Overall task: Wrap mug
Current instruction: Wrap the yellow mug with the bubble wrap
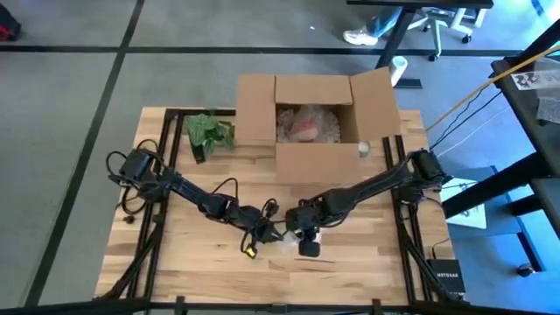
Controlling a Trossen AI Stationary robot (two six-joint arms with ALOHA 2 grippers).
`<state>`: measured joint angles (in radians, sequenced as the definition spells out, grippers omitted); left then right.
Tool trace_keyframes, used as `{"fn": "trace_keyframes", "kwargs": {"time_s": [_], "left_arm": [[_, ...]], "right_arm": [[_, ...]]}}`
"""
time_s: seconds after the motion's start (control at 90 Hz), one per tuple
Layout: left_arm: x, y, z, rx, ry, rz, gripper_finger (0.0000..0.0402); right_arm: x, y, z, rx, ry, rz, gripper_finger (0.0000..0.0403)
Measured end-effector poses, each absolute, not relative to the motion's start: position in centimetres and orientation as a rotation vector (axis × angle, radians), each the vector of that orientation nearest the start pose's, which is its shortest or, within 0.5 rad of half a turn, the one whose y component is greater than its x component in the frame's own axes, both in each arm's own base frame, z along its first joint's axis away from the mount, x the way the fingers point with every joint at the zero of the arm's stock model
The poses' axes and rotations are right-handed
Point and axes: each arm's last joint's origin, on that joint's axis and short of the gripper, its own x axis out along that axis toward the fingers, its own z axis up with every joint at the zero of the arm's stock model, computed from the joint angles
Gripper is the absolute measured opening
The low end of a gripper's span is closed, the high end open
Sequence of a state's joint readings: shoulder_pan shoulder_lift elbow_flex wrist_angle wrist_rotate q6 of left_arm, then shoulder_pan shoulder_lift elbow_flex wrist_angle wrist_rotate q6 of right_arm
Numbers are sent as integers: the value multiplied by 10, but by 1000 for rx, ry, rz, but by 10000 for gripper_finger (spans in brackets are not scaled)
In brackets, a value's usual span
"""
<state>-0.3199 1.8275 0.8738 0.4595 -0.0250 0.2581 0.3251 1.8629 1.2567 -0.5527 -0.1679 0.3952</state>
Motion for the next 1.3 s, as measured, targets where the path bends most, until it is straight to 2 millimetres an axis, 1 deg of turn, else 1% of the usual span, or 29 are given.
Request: {"fn": "trace_keyframes", "kwargs": {"time_s": [0.056,0.122,0.278,0.344,0.444,0.544,0.6,0.689,0.811,0.933,1.011,1.111,1.3], "left_arm": [[345,-113,148,336,450,-351,0],[345,-113,148,336,449,-351,0],[345,-113,148,332,452,-350,0],[344,-113,148,332,454,-350,0],[344,-113,147,333,459,-351,0],[344,-113,147,333,459,-351,0],[344,-113,147,333,459,-351,0],[344,-113,147,333,458,-351,0],[344,-113,147,333,457,-351,0],[345,-113,148,332,454,-351,0],[345,-113,148,332,453,-350,0],[345,-113,148,334,453,-351,0],[345,-114,148,335,450,-354,0]], "right_arm": [[350,123,180,246,1231,192,0],[348,122,188,232,1227,179,0],[346,121,215,222,1178,166,0],[343,120,222,209,1197,148,0],[341,124,234,179,1209,128,0],[339,127,252,159,1190,118,0],[336,128,258,142,1209,98,0],[335,133,270,117,1190,87,0],[337,137,280,108,1149,102,0],[341,139,278,104,1138,132,0],[346,141,269,111,1141,167,0],[351,143,248,120,1176,208,0],[361,138,192,200,1295,276,0]]}}
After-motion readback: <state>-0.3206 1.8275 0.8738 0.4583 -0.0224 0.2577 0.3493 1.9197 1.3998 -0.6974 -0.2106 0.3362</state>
